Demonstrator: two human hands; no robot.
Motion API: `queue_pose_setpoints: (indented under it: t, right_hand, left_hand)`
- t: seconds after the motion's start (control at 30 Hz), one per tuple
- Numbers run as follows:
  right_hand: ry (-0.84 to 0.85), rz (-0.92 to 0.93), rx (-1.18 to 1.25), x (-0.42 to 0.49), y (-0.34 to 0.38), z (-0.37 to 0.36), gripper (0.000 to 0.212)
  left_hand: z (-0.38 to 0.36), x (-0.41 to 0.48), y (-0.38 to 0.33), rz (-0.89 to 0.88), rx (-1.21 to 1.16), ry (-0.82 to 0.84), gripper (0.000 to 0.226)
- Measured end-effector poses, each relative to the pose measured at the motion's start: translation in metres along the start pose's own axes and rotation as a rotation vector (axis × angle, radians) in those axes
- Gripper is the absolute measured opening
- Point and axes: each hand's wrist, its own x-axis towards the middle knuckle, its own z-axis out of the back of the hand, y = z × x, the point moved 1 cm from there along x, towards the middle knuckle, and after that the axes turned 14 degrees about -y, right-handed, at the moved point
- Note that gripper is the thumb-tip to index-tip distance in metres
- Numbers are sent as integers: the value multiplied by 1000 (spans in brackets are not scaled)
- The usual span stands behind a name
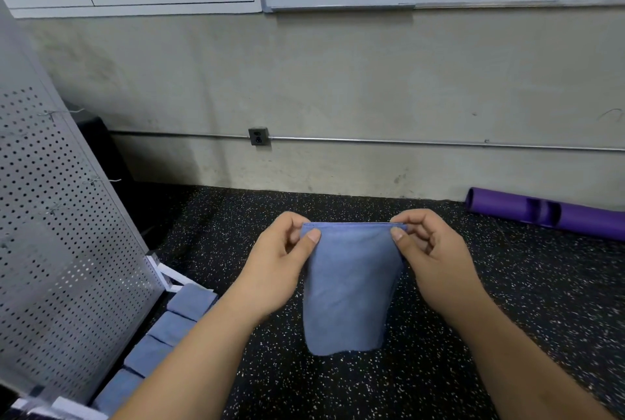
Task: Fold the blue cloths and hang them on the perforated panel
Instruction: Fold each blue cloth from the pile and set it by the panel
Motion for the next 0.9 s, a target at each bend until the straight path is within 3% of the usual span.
queue_pose_setpoints:
  t: [0.4,0.7,0.9]
  right_hand:
    - [69,-64,42,-4,-1,-4,11]
    - [82,-59,34,-3,3,-3,23]
    - [140,48,-115,-12,7,-10,20]
  left_hand:
    - [-6,-4,2,-45,-39,-110,5]
    - [-7,-5,0,-10,-51,-150,6]
    - [-3,-8,-4,-92,94,-3,28]
